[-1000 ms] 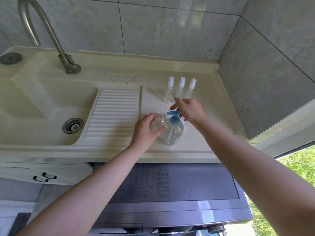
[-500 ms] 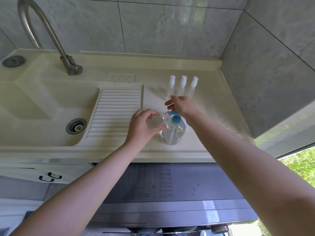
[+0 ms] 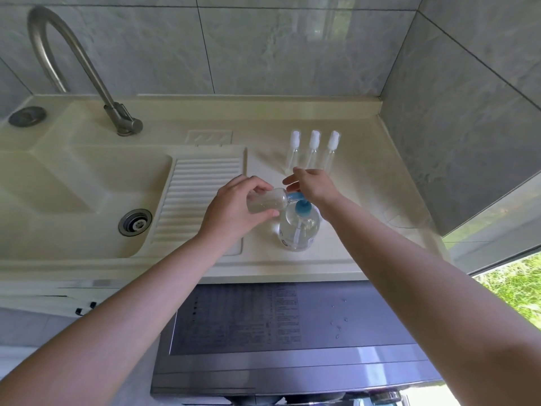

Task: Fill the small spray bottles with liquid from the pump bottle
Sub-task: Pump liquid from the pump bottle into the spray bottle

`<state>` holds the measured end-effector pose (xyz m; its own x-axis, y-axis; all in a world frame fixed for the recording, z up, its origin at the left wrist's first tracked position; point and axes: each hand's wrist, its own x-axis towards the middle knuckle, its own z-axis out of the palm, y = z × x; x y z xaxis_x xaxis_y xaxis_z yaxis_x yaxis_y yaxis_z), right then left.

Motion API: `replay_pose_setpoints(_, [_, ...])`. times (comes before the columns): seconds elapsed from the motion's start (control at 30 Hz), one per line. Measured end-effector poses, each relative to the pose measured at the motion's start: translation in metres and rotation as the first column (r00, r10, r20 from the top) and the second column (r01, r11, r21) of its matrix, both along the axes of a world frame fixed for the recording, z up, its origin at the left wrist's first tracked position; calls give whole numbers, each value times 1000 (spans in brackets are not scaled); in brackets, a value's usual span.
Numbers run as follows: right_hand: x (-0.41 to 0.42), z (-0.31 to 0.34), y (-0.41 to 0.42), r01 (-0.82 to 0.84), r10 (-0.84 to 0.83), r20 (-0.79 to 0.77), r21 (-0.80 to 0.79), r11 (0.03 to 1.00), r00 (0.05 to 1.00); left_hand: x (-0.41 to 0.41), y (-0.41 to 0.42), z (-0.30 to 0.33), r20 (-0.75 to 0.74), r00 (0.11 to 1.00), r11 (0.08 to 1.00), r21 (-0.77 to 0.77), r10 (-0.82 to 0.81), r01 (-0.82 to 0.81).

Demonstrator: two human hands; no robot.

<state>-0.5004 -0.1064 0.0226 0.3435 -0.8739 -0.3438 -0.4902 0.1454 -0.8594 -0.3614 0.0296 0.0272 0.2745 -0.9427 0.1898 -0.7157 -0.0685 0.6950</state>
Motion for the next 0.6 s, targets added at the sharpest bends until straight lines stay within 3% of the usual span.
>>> replay_pose_setpoints(0.13, [0, 2, -2, -46, 43, -46, -69, 997, 998, 3, 0, 3, 20, 1000, 1000, 6, -14, 14])
replay_pose_setpoints(0.23, [-1, 5, -3, -130, 81, -233, -204, 970, 969, 3, 0, 4, 31, 999, 1000, 2, -22, 22])
replay_pose_setpoints(0.4, [-9, 13, 0, -350, -20, -610, -481, 804, 792, 3, 0, 4, 130, 991, 999, -29, -16, 20])
replay_pose_setpoints(0.6, [-9, 17, -3, -546, -124, -820, -476, 690, 559, 5, -1, 7, 274, 962, 999, -52, 8, 6])
